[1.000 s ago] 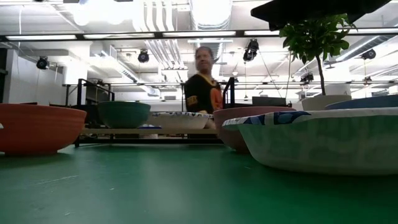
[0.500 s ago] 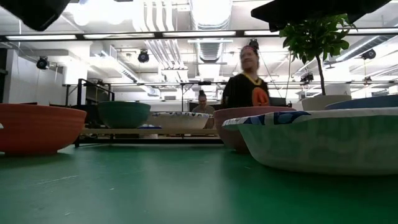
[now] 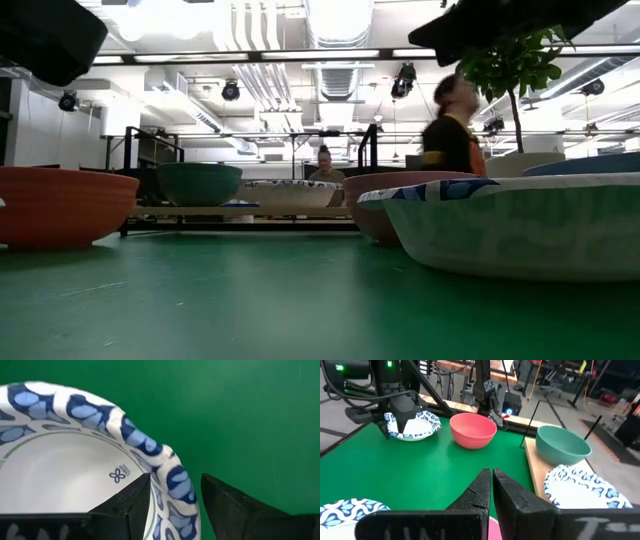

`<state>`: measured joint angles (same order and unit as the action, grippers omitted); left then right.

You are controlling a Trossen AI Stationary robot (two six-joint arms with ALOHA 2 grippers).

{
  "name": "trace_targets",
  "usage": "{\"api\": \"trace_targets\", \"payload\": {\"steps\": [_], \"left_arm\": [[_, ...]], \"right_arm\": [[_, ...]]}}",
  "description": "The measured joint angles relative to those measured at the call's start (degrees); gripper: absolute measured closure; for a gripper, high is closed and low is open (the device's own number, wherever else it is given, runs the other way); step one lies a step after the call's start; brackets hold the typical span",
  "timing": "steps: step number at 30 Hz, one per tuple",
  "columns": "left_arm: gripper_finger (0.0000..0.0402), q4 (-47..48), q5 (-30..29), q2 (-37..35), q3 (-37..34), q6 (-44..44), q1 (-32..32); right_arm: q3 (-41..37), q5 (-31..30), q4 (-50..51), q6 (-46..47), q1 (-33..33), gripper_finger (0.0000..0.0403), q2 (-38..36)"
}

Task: Place and stack bowls onto a shelf
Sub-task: Stack the white bowl on top of the white bowl on the shelf

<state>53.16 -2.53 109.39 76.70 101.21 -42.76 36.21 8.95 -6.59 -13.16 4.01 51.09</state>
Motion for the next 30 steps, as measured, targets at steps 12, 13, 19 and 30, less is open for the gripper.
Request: {"api": "trace_targets", "payload": {"steps": [12,13,19,30], "left_arm": [[0.0389,-1.2,-2.6,-0.4,-1.2,-1.6,-0.3],[0.0394,-0.6,-2.5,-0.7,-0.7,-2.6,-0.3],[0.0399,4.9,-2.1,-2.1,6.2,-19.4,-0.3],[0.0401,24.7,-13.1,-1.8,24.3,-47.9,5.5]], "right_arm": [[-3.0,0.0,0.4,2.3,-1.6,0.0394,0.0],[-3.1,0.0,0.3,2.2,-1.6,0.0394,0.0],[-3.1,0.0,0.2,0.1,-1.6,0.0394,0.0],[-3.1,0.0,0.3,-2.6,-1.6,0.0394,0.0]]}}
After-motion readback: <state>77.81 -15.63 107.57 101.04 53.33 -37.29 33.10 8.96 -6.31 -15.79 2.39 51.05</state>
